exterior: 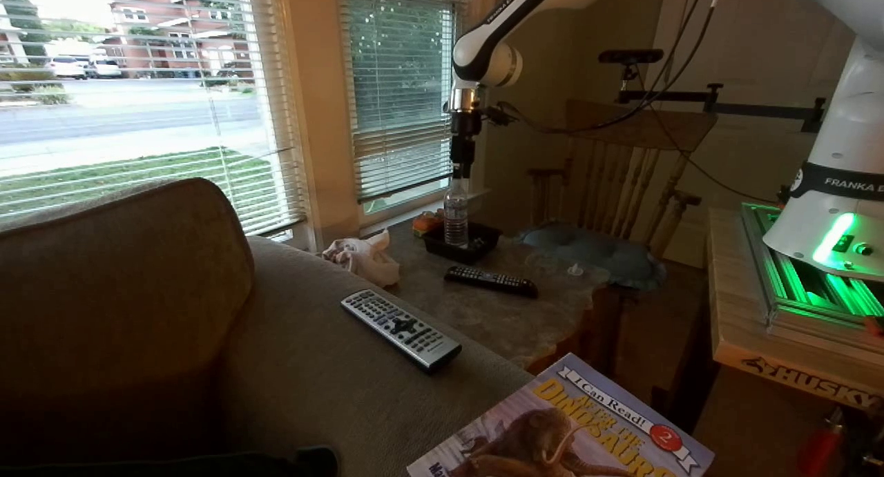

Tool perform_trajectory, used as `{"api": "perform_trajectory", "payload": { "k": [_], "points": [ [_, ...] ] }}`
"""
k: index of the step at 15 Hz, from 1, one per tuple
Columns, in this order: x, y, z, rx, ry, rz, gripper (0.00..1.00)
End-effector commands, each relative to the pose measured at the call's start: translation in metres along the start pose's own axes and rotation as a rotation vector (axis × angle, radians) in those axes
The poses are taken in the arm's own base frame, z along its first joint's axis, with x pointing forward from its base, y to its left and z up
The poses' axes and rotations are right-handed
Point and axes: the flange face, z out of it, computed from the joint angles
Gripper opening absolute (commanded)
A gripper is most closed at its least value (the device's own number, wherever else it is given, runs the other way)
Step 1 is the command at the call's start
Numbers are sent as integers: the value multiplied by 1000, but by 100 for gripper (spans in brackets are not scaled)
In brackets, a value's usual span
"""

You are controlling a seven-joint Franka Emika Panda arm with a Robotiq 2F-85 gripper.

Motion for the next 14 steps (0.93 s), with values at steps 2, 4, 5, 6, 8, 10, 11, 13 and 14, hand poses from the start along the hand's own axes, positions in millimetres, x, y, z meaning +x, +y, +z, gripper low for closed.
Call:
{"api": "perform_trajectory", "payload": {
  "k": [2,4,5,6,8,10,11,13,14],
  "points": [
    [11,1,4,6,-25,-12,64],
    [12,2,5,8,-27,-12,48],
    [12,3,5,8,-28,-11,40],
    [13,3,6,9,-29,-13,34],
    [13,4,6,9,-33,-12,19],
    [13,5,7,10,-35,-13,7],
    [14,5,7,10,-36,-14,8],
    [15,5,6,15,-41,-17,8],
    [16,-1,3,22,-39,-27,8]
  ]
}}
